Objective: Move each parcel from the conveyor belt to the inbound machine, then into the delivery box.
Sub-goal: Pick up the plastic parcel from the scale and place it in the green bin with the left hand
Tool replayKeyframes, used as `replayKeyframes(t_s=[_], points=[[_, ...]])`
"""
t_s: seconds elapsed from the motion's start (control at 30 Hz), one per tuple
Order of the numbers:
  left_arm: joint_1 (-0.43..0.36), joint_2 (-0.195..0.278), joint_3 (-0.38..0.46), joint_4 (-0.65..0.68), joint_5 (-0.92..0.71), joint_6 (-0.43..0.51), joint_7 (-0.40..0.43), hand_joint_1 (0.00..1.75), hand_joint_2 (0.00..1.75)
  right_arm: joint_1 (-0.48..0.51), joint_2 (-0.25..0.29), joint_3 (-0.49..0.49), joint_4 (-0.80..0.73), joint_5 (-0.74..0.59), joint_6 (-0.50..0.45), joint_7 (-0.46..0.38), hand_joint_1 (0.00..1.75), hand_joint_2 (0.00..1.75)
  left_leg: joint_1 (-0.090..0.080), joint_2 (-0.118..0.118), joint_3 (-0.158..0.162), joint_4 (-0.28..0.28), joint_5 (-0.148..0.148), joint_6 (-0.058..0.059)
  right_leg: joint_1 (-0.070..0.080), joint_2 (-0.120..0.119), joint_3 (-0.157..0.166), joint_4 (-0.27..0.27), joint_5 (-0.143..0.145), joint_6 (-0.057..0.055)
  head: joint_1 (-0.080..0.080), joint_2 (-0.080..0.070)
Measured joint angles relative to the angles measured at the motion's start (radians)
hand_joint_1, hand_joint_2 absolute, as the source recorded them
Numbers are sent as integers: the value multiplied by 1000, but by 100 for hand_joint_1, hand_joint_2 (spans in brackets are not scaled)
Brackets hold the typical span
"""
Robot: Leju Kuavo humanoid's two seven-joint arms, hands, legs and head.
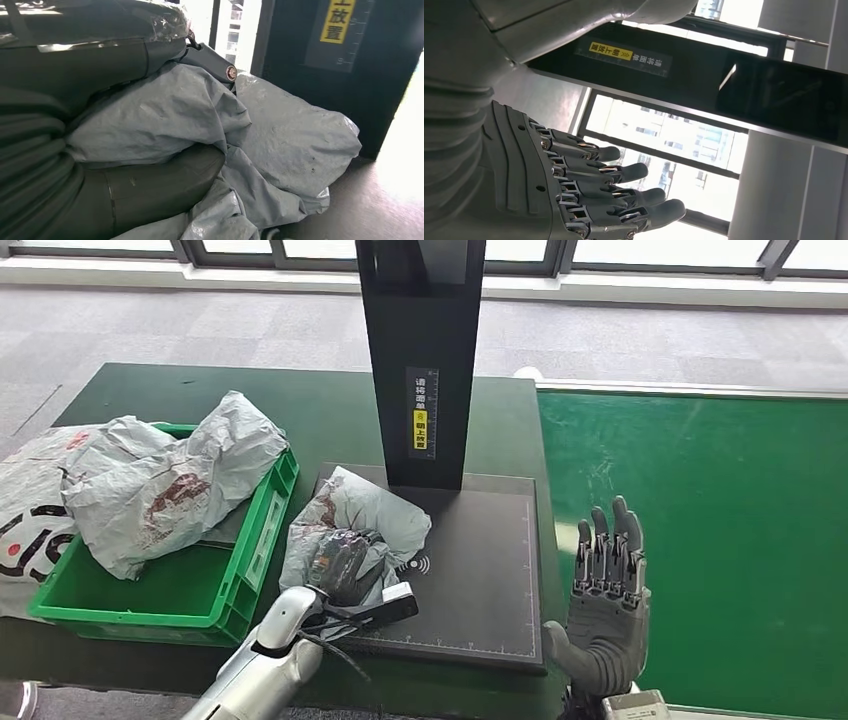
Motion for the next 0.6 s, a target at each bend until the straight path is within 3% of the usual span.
replayKeyframes(t_s=[0.17, 0.37, 0.43, 0.6], points=[[35, 0, 16, -71, 74, 99, -83, 175, 175, 4, -2, 6, 0, -4, -14, 0, 0, 175, 0, 0, -2, 0, 0, 0, 0, 0, -2, 0, 0, 0, 0, 0], [132, 2, 31, -334, 243, 267, -248, 175, 175, 5, -10, 38, 0, -16, -59, 0, 0, 175, 0, 0, -5, 0, 0, 0, 0, 0, -7, 0, 0, 0, 0, 0], [163, 2, 31, -428, 270, 291, -287, 175, 175, 5, -11, 48, 0, -15, -65, 0, 0, 175, 0, 0, -5, 0, 0, 0, 0, 0, -9, 0, 0, 0, 0, 0], [202, 1, 32, -558, 277, 296, -296, 175, 175, 5, -11, 59, 0, -14, -66, 0, 0, 175, 0, 0, -9, 0, -1, 0, 0, 0, -9, 0, -1, 0, 0, 0]])
